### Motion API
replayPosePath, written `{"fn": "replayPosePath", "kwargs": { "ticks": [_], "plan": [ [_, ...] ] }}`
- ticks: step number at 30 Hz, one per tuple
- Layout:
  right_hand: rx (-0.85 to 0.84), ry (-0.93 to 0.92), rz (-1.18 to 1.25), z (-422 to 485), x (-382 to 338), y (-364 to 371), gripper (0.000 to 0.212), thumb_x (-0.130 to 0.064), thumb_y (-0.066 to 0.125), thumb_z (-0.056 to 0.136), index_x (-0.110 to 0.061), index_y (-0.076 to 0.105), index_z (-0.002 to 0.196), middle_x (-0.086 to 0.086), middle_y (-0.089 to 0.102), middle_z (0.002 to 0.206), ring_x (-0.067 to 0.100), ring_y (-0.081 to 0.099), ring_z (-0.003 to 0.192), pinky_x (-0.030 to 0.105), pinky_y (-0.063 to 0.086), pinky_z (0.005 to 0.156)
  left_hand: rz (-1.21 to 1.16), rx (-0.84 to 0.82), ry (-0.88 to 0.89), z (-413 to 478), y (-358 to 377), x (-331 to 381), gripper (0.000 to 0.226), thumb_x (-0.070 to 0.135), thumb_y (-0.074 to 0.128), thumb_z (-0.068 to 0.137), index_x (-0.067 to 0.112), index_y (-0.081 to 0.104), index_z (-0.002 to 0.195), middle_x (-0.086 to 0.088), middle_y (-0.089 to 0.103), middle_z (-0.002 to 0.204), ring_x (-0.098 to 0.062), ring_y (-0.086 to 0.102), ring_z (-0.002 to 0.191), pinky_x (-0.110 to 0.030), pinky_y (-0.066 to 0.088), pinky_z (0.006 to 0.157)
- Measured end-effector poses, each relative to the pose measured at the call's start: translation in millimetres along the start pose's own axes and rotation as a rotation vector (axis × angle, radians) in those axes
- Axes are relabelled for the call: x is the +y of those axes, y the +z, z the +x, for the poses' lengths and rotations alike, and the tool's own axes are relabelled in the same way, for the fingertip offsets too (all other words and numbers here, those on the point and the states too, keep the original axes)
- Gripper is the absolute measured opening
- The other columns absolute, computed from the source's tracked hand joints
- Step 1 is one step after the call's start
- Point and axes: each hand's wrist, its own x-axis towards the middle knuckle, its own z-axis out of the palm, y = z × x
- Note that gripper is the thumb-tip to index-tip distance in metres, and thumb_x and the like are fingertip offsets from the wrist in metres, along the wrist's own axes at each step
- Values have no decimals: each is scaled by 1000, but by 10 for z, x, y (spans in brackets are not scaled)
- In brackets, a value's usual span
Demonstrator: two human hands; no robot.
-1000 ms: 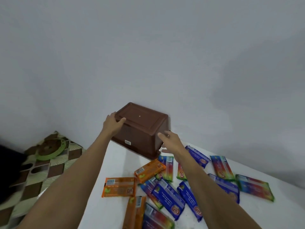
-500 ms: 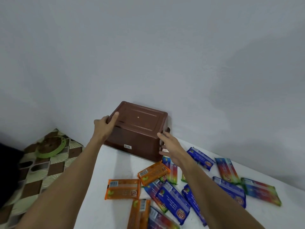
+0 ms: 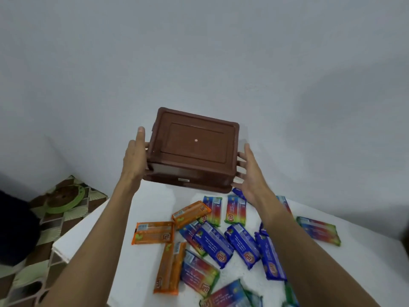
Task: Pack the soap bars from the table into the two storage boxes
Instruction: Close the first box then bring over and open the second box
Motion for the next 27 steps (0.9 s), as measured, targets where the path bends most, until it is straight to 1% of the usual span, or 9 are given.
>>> {"fn": "replayPosePath", "kwargs": {
  "ticks": [5, 7, 11, 14, 16, 19, 21, 25, 27],
  "plan": [
    [101, -20, -17, -428, -153, -658, 60, -70, 37, 92, -27, 59, 128, 1, 64, 112, 20, 61, 101, 49, 53, 91, 13, -212, 21, -662, 443, 91, 47, 59, 17, 100, 38, 59, 95, 11, 60, 90, -2, 59, 80, -35, 53, 70],
    [139, -56, -33, -616, -209, -940, 63, -71, 37, 92, -25, 61, 127, 4, 65, 115, 21, 62, 103, 44, 55, 83, 3, -303, 24, -891, 594, 71, 50, 61, 15, 98, 42, 60, 109, 15, 62, 94, 4, 60, 80, -32, 53, 65],
    [209, -127, -9, -1041, -294, -1531, 56, -69, 37, 93, -25, 66, 113, 3, 64, 121, 24, 61, 107, 44, 51, 88, -69, -399, -32, -1382, 903, 67, 69, 75, 18, 87, 37, 50, 133, 11, 57, 119, -13, 52, 114, -56, 40, 102],
    [231, -126, 0, -1370, -325, -1985, 57, -72, 36, 91, -23, 62, 78, 2, 67, 115, 29, 60, 111, 47, 46, 98, -143, -411, -59, -1806, 1147, 55, 70, 82, 19, 82, 37, 64, 110, 11, 62, 124, -15, 50, 124, -62, 30, 109],
    [246, -99, 4, -1603, -339, -2288, 64, -75, 33, 90, -17, 60, 82, 2, 67, 109, 29, 61, 110, 46, 48, 92, -186, -400, -98, -2082, 1296, 43, 73, 81, 18, 85, 32, 71, 88, 9, 68, 114, -17, 54, 121, -57, 33, 108],
    [271, -63, -8, -1943, -363, -2753, 77, -79, 29, 87, -14, 62, 112, 6, 67, 109, 28, 64, 103, 45, 52, 80, -259, -368, -186, -2447, 1470, -6, 78, 79, 17, 88, 25, 71, 70, 2, 69, 87, -22, 61, 97, -46, 46, 91],
    [288, -23, -29, -2145, -357, -3044, 82, -83, 29, 83, -19, 62, 121, 8, 68, 108, 27, 65, 97, 42, 53, 75, -255, -363, -240, -2659, 1556, -57, 78, 79, 17, 87, 20, 68, 91, -1, 63, 80, -21, 61, 81, -42, 53, 76],
    [260, 35, -83, -2538, -322, -3498, 83, -89, 33, 77, -21, 66, 112, 3, 66, 82, 18, 63, 68, 30, 50, 58, -216, -438, -312, -3078, 1749, -224, 81, 82, 18, 85, 22, 65, 111, 5, 57, 62, -12, 53, 52, -24, 43, 49],
    [217, 47, -113, -2738, -323, -3689, 72, -85, 35, 80, -20, 65, 92, -1, 58, 63, 14, 57, 54, 30, 46, 57, -202, -477, -324, -3279, 1847, -308, 81, 83, 21, 83, 22, 68, 109, 3, 51, 61, -11, 46, 47, -21, 39, 52]
  ]
}}
